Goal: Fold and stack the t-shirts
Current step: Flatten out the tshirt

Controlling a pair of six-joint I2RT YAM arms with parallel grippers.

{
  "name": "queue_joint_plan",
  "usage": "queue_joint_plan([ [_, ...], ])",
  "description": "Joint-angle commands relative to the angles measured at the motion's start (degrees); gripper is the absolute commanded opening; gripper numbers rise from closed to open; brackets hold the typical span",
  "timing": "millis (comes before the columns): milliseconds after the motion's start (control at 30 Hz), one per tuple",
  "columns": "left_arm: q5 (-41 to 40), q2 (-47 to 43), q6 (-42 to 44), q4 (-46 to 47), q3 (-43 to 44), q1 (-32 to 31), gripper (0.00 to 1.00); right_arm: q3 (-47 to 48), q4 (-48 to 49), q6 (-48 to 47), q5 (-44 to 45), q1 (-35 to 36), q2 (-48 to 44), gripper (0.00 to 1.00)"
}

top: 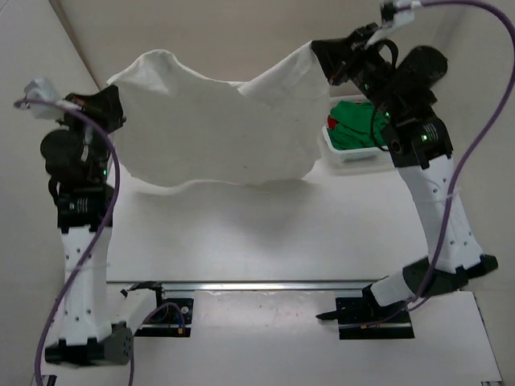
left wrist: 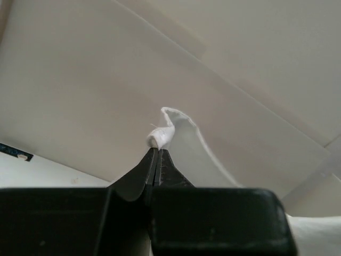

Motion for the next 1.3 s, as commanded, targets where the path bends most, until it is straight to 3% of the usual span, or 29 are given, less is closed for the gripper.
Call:
queue_joint_plan([
  [0,-5.00,-8.34,2.56,0.05,-11.61,-0.46,0.00,-16.60,4.35,-0.36,-9.61,-2.51,-8.74,0.00],
  [167,-13.33,-20.75,4.31,-2.57,-31.85,-1.68,0.02,-53.44,14.23,4.13,-14.29,-3.22,-26.95,0.00],
  [233,-17.21,-26.02,5.28,-4.68,-41.23,-5.09,0.07,-66.58,16.25,7.21,-17.80,-2.87,-34.85,0.00],
  [300,-20.21,-27.35,5.72,-7.31,-45.82,-5.90,0.23,-77.13,15.48,10.72,-20.63,-1.04,-39.60,0.00],
  [367,-19.61,-27.79,6.24,-8.55,-49.79,-5.73,0.47,-89.06,12.84,11.87,-18.09,2.13,-43.57,0.00],
  [433,-18.12,-28.32,5.28,-9.08,-50.59,-5.46,0.77,-95.43,9.07,13.97,-12.05,5.64,-45.50,0.00],
  [467,-15.50,-28.50,4.76,-9.35,-50.77,-5.55,0.98,-97.89,8.36,14.16,-11.23,5.83,-46.04,0.00],
  [700,-8.64,-24.91,2.56,-11.90,-51.12,-3.53,0.98,-104.06,0.71,19.43,-7.71,1.44,-50.70,0.00],
  [767,-4.25,-20.96,0.80,-10.24,-54.10,0.23,0.79,-104.85,-0.44,20.92,-6.22,0.12,-54.11,0.00],
  [833,-1.94,-18.14,-3.40,-9.36,-56.55,2.43,0.49,-105.03,0.26,23.81,-5.77,-0.93,-56.31,0.00],
  [900,0.50,-16.03,-6.40,-7.69,-60.69,5.42,0.34,-105.82,1.93,24.10,-8.22,-2.52,-57.12,0.00],
  [933,0.87,-15.76,-7.98,-7.51,-61.14,7.00,0.32,-106.00,2.63,23.92,-9.19,-3.48,-57.12,0.00],
  [1033,1.48,-16.55,-9.67,-7.51,-61.76,6.24,0.18,-107.75,4.12,23.21,-11.66,-4.10,-55.71,0.00],
  [1100,1.76,-15.41,-6.95,-8.72,-58.09,1.33,0.15,-107.84,5.62,23.47,-11.14,-2.79,-54.14,0.00],
  [1200,-1.13,-15.23,-0.97,-10.83,-54.04,-10.35,0.24,-107.06,7.29,23.04,-10.61,-0.77,-52.03,0.00],
  [1267,-2.72,-13.22,1.84,-13.89,-51.92,-12.57,0.30,-106.10,7.73,22.34,-10.09,0.38,-50.09,0.00],
])
